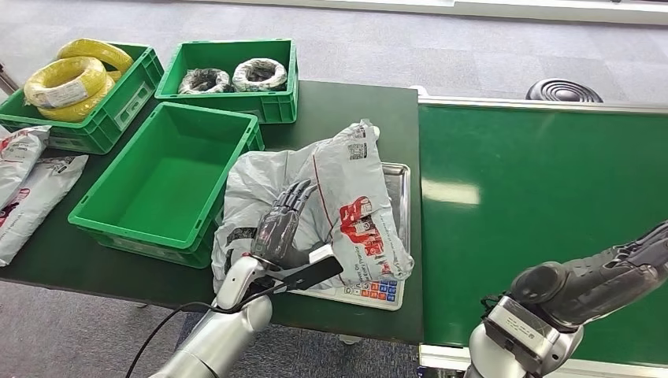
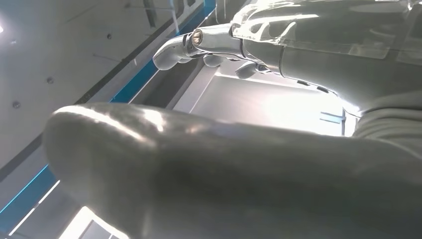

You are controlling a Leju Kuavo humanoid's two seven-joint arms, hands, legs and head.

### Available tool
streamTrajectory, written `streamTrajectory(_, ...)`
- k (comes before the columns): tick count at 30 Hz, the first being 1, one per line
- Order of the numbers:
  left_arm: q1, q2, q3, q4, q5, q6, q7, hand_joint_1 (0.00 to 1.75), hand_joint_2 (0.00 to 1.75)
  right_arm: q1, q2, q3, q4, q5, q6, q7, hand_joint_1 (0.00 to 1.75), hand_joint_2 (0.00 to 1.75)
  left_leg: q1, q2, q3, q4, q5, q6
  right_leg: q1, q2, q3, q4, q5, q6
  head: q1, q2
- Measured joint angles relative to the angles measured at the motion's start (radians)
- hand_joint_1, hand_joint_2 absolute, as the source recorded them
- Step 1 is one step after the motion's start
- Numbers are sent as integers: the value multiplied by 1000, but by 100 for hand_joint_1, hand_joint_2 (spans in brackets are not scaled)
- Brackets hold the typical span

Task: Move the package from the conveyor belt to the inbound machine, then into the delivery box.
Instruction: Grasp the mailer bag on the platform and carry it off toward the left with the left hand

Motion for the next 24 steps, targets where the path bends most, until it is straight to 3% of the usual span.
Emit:
streamTrajectory(3,-23,-9,-25,73,-37,42,20,0,175,7,0,-4,0,0,0,0,0,0,0,-2,1,0,0,0,0,-2,3,0,0,0,0,0)
streamTrajectory(4,-31,-12,-32,93,-46,51,25,11,175,8,0,-4,0,-1,0,0,0,0,0,-3,2,0,0,0,0,-2,4,0,-1,0,0,0)
streamTrajectory(7,-48,-20,-50,145,-58,67,36,136,175,8,0,-4,0,-4,0,0,0,0,-1,-4,6,0,0,1,-1,-3,8,0,-1,1,0,0)
streamTrajectory(8,-52,-22,-55,159,-59,69,38,167,175,8,0,-4,0,-5,0,0,0,0,-1,-4,6,0,-1,1,-2,-3,10,-1,-1,1,0,0)
streamTrajectory(24,-54,-28,-45,225,44,82,-36,170,175,6,0,-4,4,-14,0,0,0,0,-1,-4,10,0,1,1,-2,-3,12,0,0,1,0,0)
